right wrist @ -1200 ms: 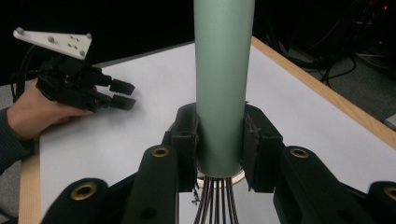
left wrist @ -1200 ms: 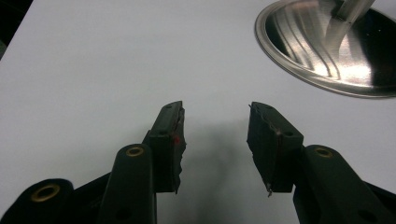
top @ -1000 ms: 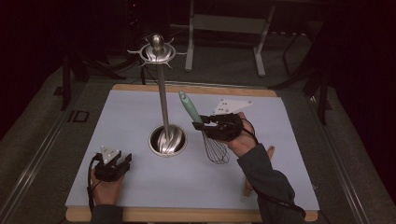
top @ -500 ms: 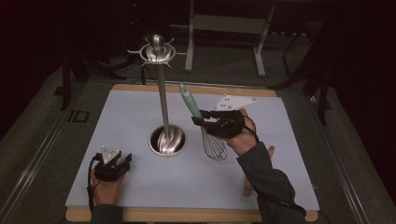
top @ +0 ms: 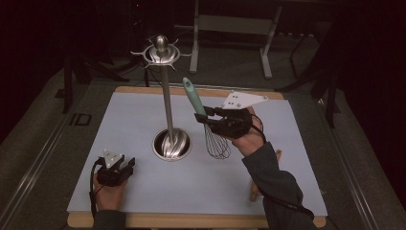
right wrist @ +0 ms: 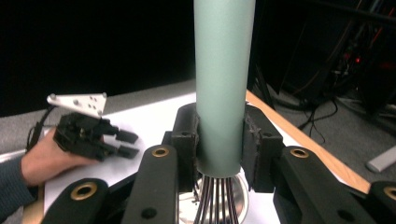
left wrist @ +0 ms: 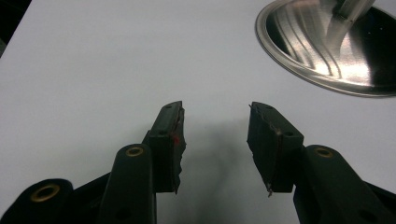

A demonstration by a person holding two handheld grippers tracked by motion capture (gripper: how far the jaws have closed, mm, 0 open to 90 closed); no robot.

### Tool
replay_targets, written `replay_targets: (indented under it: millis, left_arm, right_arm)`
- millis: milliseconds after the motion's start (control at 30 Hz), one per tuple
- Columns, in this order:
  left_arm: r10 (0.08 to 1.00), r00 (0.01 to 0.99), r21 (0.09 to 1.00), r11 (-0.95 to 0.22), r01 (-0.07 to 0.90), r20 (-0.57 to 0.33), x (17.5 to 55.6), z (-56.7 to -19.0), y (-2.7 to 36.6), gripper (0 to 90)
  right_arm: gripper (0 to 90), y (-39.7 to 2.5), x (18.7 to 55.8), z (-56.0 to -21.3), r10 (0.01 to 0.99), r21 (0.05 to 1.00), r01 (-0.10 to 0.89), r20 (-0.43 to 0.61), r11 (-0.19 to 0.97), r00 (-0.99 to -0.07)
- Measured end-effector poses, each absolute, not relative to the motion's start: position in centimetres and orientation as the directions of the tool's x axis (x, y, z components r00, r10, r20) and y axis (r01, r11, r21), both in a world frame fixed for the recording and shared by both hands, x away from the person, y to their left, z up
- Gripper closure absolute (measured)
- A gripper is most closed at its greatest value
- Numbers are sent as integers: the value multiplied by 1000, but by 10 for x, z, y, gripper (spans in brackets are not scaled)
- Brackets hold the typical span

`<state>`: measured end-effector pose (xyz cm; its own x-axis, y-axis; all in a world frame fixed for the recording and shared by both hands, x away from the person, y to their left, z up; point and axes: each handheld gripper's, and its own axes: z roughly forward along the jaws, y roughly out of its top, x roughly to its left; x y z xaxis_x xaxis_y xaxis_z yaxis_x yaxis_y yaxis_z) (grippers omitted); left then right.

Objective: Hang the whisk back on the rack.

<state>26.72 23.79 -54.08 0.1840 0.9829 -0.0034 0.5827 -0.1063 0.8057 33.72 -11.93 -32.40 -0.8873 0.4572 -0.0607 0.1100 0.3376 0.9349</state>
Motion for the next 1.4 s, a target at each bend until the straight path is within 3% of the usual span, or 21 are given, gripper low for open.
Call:
replay_targets:
  millis: [567,1067,1400]
  left_arm:
    - [983,186,806,-104,583,-7,267,-541,238,559]
    - [983,186,806,-104,583,-7,267,-541,238,558]
    - [983,185,808,-101,581,-10,267,-541,238,558]
  right_arm:
    - [695,-102,338,-303,430,961,80,-44,265,-902]
    - [690,-86,355,-310,390,956,139,29,257,-920]
    - [630,-78,360,-311,405,947,158,33,279,-914]
